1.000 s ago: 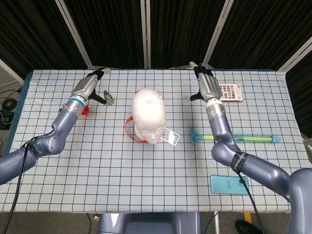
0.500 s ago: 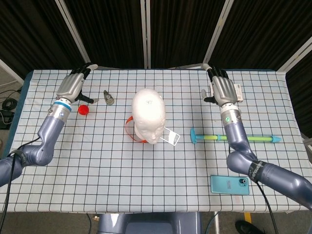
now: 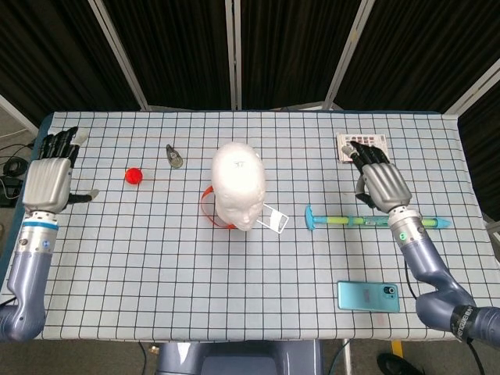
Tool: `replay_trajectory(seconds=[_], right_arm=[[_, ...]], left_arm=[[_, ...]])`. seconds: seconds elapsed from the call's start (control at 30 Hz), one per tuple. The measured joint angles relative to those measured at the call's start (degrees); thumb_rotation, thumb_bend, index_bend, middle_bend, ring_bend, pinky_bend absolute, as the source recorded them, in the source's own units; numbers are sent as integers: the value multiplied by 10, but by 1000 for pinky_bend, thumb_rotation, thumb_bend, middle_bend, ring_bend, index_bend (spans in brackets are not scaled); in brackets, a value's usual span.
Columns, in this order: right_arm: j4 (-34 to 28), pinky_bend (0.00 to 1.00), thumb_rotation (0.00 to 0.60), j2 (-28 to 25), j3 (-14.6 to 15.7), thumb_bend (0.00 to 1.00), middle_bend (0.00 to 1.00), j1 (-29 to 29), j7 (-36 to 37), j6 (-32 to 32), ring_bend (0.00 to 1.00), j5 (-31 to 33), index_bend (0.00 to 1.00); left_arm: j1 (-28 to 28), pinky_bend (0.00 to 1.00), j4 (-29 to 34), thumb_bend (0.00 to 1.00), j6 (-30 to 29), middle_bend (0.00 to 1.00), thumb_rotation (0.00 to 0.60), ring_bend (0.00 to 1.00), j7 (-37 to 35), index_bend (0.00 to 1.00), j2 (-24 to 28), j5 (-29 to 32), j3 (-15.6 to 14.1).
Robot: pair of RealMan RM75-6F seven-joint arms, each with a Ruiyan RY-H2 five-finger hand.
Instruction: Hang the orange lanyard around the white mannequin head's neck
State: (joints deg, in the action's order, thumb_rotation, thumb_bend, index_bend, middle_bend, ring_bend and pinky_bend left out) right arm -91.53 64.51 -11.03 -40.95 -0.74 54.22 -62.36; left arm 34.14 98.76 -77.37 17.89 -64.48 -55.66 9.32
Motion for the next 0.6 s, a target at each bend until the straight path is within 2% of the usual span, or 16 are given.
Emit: replay_trajectory(seconds=[0.1, 0.27, 0.47, 0.6], right_arm=[[-5, 0, 600, -3, 22, 1000, 41, 11, 46, -16, 0, -60, 143], [-3, 0, 600, 21, 50, 1000, 75, 15, 69, -37, 0, -130, 152], [27, 0, 600, 79, 60, 1000, 100, -5, 130, -84, 0, -160, 145], [58, 0, 600, 123, 63, 1000, 98, -18, 133, -96, 0, -175, 120]], left_arm=[[-41, 0, 28, 0, -53, 0, 600, 0, 31, 0, 2, -13, -22], [-98, 0, 70, 0, -86, 0, 600, 0, 38, 0, 8, -26, -54], [-119, 0, 62, 0, -89, 0, 600, 0, 22, 0, 7, -55, -60], [-129, 0, 52, 0, -90, 0, 600, 0, 11, 0, 4, -69, -58]])
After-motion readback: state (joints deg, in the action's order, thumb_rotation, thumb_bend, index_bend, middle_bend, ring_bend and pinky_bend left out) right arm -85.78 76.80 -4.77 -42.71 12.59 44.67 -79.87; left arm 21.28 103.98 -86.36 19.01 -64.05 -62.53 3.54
